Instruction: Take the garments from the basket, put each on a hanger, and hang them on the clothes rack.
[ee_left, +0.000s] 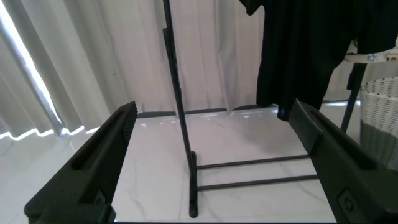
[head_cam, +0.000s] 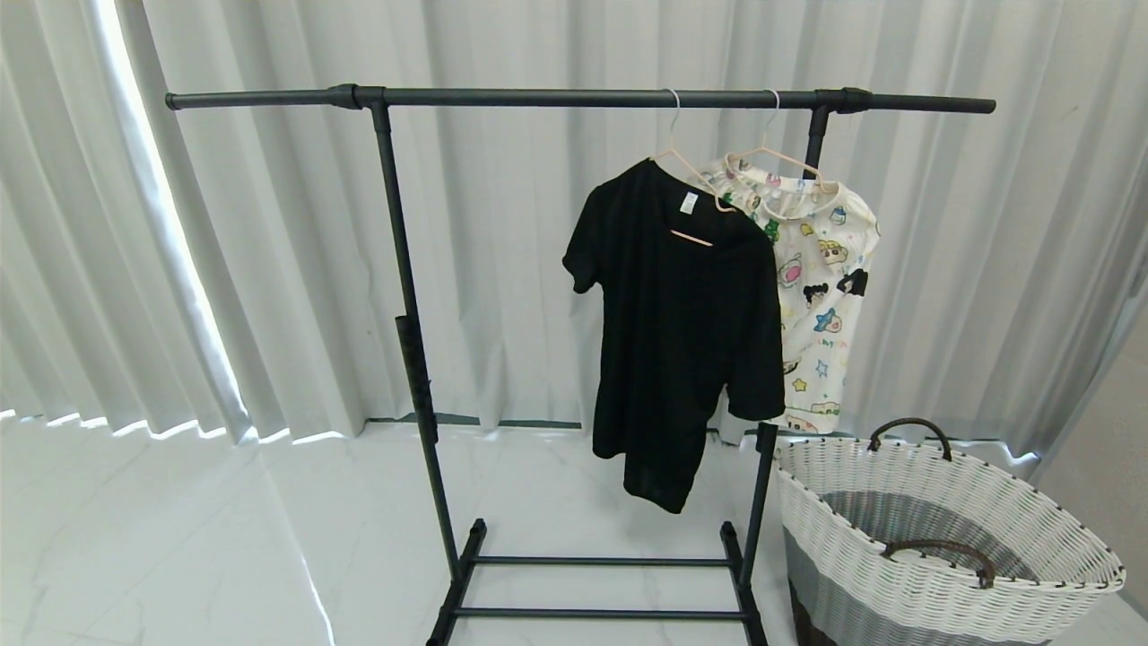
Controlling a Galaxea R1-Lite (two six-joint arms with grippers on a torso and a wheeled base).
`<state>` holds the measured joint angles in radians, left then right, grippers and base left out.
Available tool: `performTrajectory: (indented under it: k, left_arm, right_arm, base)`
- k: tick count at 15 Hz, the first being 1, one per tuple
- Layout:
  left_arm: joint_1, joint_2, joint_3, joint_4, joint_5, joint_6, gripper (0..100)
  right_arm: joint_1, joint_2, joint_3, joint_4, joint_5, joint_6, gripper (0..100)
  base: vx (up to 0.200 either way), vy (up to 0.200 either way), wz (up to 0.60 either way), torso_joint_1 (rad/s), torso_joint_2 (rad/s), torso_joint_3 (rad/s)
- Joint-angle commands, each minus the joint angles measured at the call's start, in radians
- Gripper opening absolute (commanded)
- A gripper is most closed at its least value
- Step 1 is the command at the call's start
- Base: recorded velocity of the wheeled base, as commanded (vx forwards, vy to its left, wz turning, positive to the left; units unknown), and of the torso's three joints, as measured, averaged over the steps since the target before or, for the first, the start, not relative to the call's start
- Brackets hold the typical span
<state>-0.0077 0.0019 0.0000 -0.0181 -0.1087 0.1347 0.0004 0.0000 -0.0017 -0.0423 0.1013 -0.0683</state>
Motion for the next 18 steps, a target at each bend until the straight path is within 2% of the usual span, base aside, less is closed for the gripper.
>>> performTrajectory:
  k: [1, 8, 18]
  left_arm:
    - [0.000, -0.002, 0.000, 0.000, 0.000, 0.000, 100]
    - [0.000, -0.002, 0.000, 0.000, 0.000, 0.000, 100]
    - [0.000, -0.002, 0.000, 0.000, 0.000, 0.000, 100]
  right_arm:
    - [0.000, 0.000, 0.002, 0.022, -0.098, 0.005, 100]
    - [0.000, 0.000, 0.002, 0.033, -0.098, 0.061, 100]
    - [0.000, 0.000, 0.002, 0.035, -0.098, 0.053, 100]
  base:
    - [0.000, 0.000, 0.00, 0.000, 0.00, 0.000]
    - [0.000, 0.000, 0.00, 0.000, 0.00, 0.000]
    - [0.000, 0.000, 0.00, 0.000, 0.00, 0.000]
